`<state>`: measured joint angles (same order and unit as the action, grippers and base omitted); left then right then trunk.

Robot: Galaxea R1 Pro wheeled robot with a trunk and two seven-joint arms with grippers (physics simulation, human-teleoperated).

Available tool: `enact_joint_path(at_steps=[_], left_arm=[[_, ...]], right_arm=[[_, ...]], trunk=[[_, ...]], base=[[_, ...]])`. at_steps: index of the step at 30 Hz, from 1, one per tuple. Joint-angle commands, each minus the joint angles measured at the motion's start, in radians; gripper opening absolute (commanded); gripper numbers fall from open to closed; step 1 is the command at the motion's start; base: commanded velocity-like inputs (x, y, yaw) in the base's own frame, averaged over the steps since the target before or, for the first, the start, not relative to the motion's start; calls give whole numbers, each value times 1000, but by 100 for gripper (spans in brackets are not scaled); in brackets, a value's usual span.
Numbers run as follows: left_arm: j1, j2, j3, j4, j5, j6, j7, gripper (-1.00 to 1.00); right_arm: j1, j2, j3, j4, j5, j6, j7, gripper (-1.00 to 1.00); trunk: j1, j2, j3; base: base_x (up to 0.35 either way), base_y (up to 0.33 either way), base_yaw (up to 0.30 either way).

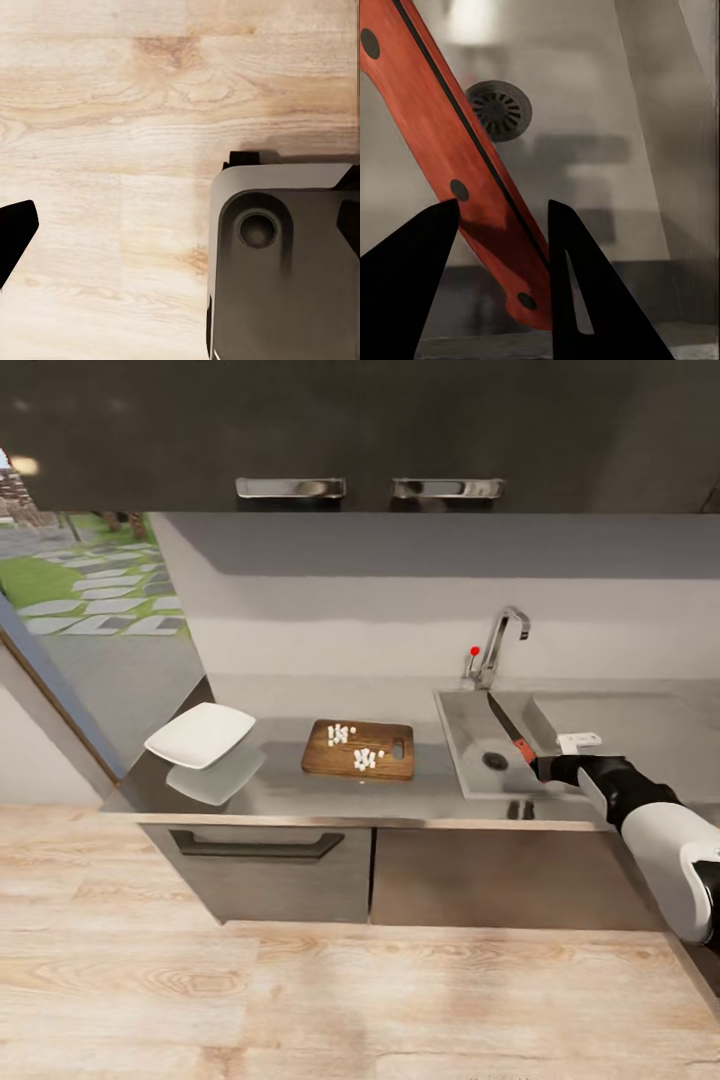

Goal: In the kitchen, take the Vidalia onion out of the sink, dice it on the chopping board with the paring knife, put the diced onion into the bowl on the countertop, then place both the paring knife and the chopping board into the sink.

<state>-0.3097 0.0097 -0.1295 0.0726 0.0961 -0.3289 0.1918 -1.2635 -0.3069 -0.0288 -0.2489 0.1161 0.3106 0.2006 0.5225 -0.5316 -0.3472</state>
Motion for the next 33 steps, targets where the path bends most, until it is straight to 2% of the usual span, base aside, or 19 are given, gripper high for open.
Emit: enact_joint_path(at_steps=[1,4,9,18,23,26,33], left_arm=[[-2,0,-9,4,10,-7,0,100],[-2,0,-9,4,10,-7,0,100],[-2,-2,-9,4,9,-8,0,100],[-2,-35,-9,4,9,-8,0,100],[-2,-40,-9,5,8,-7,-1,100],[-2,-49,-9,3,6,-9,-3,100],[-2,-34,-10,1,4,-16,-5,100]], right_arm=[[0,10,-3,-1,12,4,5,-100],[0,23,-3,-1,13,4,4,-100],[0,21,-4,4,15,4,4,-100],[0,24,-2,9,14,4,5,-100],[0,29,-2,13,13,5,5,-100],[0,30,-3,57,13,5,5,-100],[0,29,-3,99,14,5,5,-100]], trunk=[[0,-1,0],[0,-1,2],[0,-1,2],[0,-1,2],[0,-1,2],[0,-1,2],[0,-1,2]], base=[[0,0,-236],[0,0,-135],[0,0,-19],[0,0,0],[0,0,0],[0,0,0],[110,0,0]])
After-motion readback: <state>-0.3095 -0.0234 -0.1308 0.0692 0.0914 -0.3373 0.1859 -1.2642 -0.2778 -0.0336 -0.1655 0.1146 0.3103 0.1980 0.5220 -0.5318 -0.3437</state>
